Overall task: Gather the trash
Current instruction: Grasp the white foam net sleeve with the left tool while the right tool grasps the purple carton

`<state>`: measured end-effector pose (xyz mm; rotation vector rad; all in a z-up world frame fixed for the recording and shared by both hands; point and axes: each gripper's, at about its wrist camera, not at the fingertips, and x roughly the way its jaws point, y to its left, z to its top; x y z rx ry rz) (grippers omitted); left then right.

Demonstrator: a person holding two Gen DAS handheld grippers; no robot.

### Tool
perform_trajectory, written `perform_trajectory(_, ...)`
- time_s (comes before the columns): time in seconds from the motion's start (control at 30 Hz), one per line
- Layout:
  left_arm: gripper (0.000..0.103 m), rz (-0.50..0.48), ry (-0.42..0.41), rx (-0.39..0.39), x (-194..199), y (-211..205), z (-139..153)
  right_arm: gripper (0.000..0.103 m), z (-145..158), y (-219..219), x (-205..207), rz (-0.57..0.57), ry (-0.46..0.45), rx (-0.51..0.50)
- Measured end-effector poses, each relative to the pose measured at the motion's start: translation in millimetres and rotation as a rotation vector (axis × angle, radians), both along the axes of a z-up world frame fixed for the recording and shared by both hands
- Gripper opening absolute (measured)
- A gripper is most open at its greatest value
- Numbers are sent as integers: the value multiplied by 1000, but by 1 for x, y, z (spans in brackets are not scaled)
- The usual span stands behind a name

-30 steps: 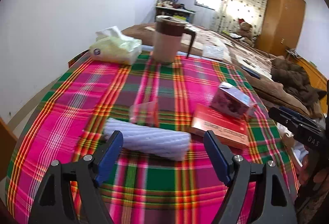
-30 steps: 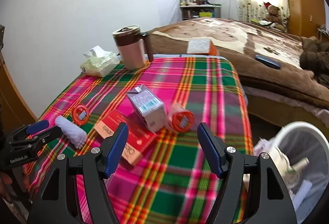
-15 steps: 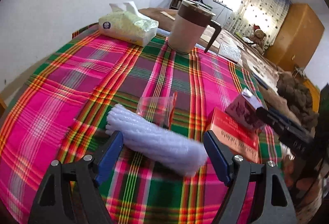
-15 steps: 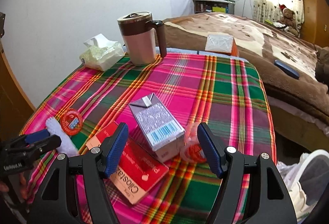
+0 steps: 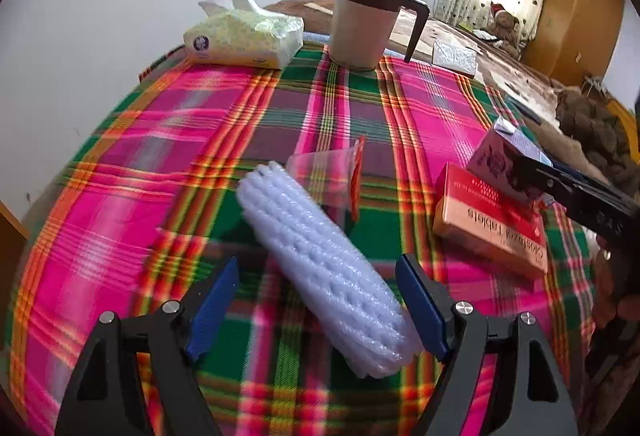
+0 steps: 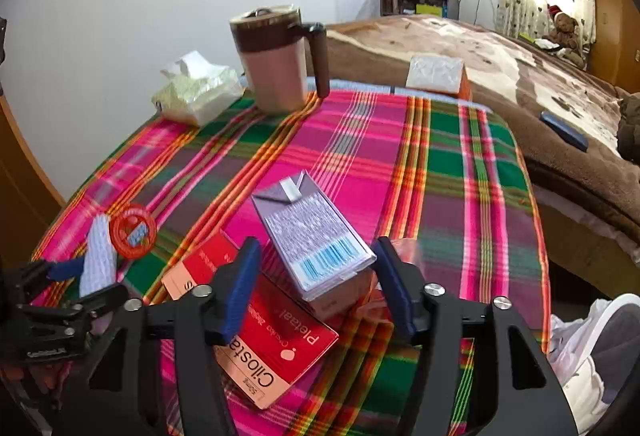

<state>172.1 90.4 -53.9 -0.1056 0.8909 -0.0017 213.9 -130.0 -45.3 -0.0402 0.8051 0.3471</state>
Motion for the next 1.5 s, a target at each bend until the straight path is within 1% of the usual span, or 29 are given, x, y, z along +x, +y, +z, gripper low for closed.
perform_trajectory(0.07, 80, -4, 2, 17, -3, 3, 0, 54, -1, 0, -1, 0, 6, 3)
perform_trajectory(0.1, 75, 0, 6, 9, -5, 6, 0, 53, -1, 0, -1, -1, 8, 8)
perform_trajectory(0.13, 73, 3, 8, -1, -6, 9, 0, 48, -2, 0, -1, -2, 11, 13)
perform_trajectory(0.17, 71, 7, 6, -5, -6, 11, 0, 45, -1, 0, -2, -1, 15, 18)
perform_trajectory(0.2, 64, 10, 4, -7, -6, 13, 0, 45, -2, 1, -3, 0, 17, 21)
perform_trajectory(0.33, 49, 13, 2, -32, -8, 18, -1, 45, -3, 2, -4, 1, 16, 20)
perform_trajectory(0.37, 43, 11, -2, -39, -8, 19, 0, 45, -3, 2, -4, 1, 18, 24)
perform_trajectory(0.4, 41, 13, -4, -49, -9, 21, 0, 45, -3, 2, -4, -1, 19, 25)
perform_trajectory(0.53, 37, 17, -9, -58, -8, 22, 0, 45, -3, 2, -4, -2, 18, 24)
perform_trajectory(0.6, 34, 16, -16, -60, -8, 22, 1, 45, -3, 2, -4, -6, 19, 26)
perform_trajectory(0.83, 33, 18, -57, -62, -15, 22, 9, 45, -1, 1, -9, -18, -1, 35)
perform_trajectory(1.13, 33, -10, -95, -65, -23, 12, 24, 45, 11, -5, -21, -34, -45, 52)
perform_trajectory(1.5, 33, -87, -145, -69, -30, -18, 46, 44, 23, -27, -42, -76, -83, 106)
